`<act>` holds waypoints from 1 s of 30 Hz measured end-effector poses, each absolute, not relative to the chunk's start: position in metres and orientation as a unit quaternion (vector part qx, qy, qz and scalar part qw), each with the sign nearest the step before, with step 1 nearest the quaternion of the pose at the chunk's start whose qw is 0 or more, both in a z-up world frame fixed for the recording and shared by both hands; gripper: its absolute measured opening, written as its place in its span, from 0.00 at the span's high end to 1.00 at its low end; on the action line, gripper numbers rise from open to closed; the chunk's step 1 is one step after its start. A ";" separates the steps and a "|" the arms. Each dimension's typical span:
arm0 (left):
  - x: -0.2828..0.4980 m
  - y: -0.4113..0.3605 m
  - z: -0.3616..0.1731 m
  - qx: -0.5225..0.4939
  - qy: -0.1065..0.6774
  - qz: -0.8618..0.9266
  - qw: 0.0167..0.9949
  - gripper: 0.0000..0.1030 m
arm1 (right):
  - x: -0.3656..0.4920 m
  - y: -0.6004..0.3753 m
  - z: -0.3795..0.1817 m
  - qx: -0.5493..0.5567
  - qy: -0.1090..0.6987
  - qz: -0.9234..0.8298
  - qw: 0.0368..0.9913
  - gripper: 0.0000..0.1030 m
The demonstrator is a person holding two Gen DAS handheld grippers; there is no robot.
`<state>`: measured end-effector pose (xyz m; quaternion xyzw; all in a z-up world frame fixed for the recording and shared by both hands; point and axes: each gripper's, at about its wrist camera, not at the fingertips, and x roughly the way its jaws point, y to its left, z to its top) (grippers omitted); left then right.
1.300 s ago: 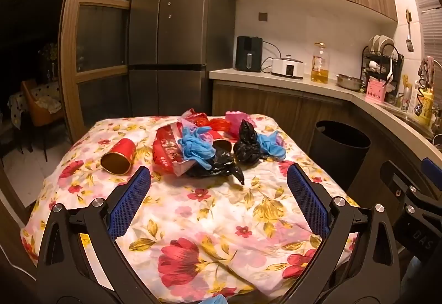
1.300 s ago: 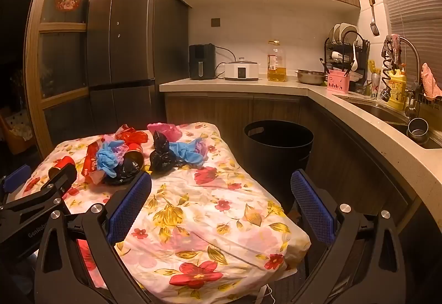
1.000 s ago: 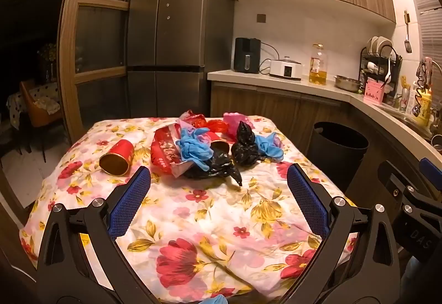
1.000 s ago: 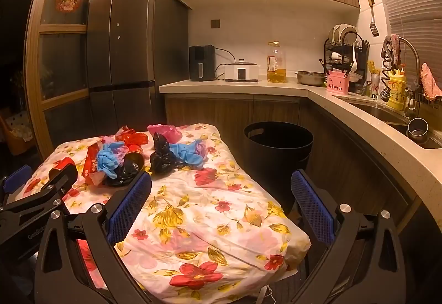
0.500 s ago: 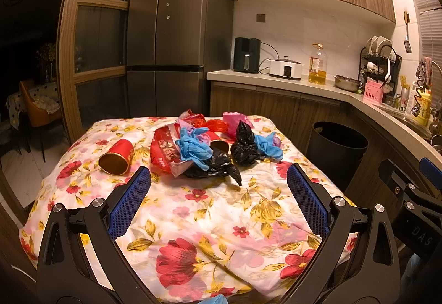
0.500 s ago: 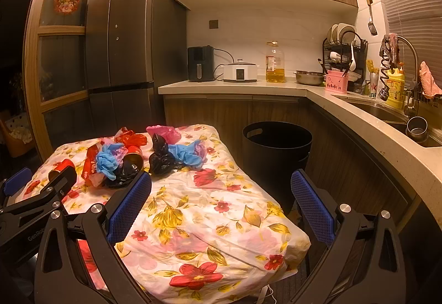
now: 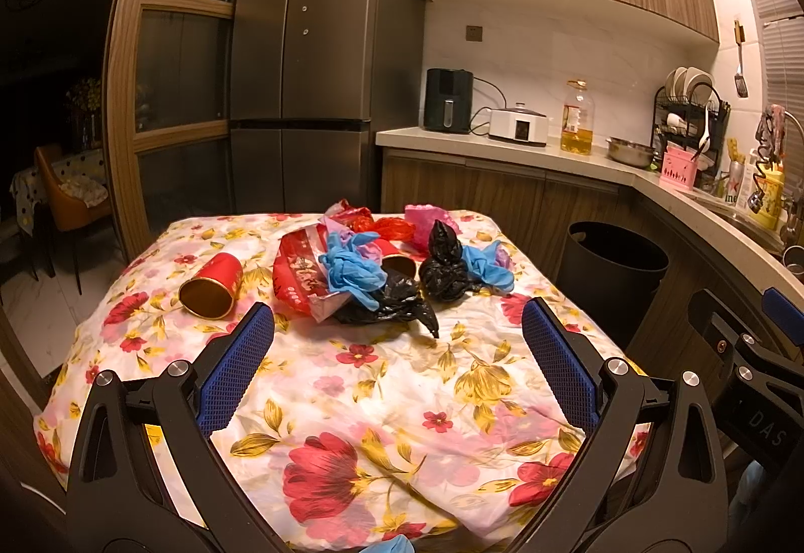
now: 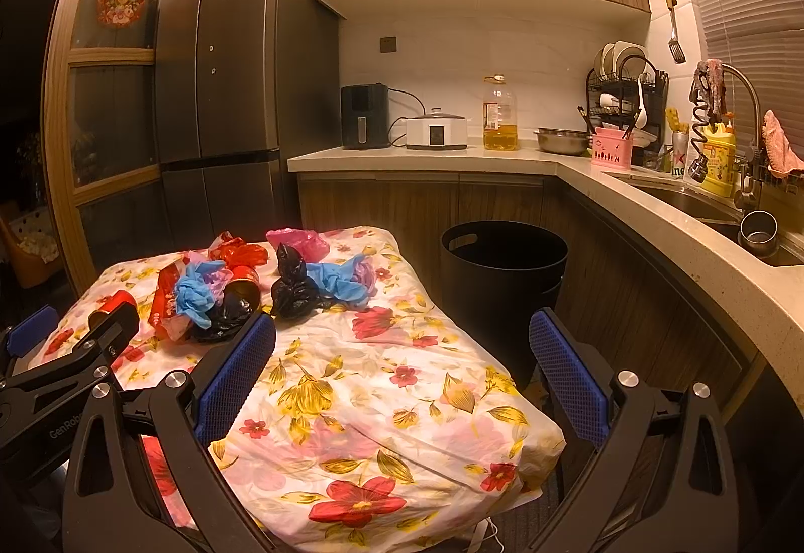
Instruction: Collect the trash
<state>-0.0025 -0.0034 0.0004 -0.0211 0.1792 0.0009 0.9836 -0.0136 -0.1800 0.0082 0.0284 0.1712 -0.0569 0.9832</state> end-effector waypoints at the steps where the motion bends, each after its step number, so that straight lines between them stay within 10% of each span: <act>1: -0.003 -0.003 0.000 -0.021 0.179 0.001 0.984 0.06 | -0.013 -0.179 0.007 0.029 0.172 -0.057 0.983 0.05; 30: -0.003 -0.002 0.001 -0.023 0.178 0.000 0.984 0.06 | -0.016 -0.184 0.010 0.030 0.170 -0.057 0.983 0.05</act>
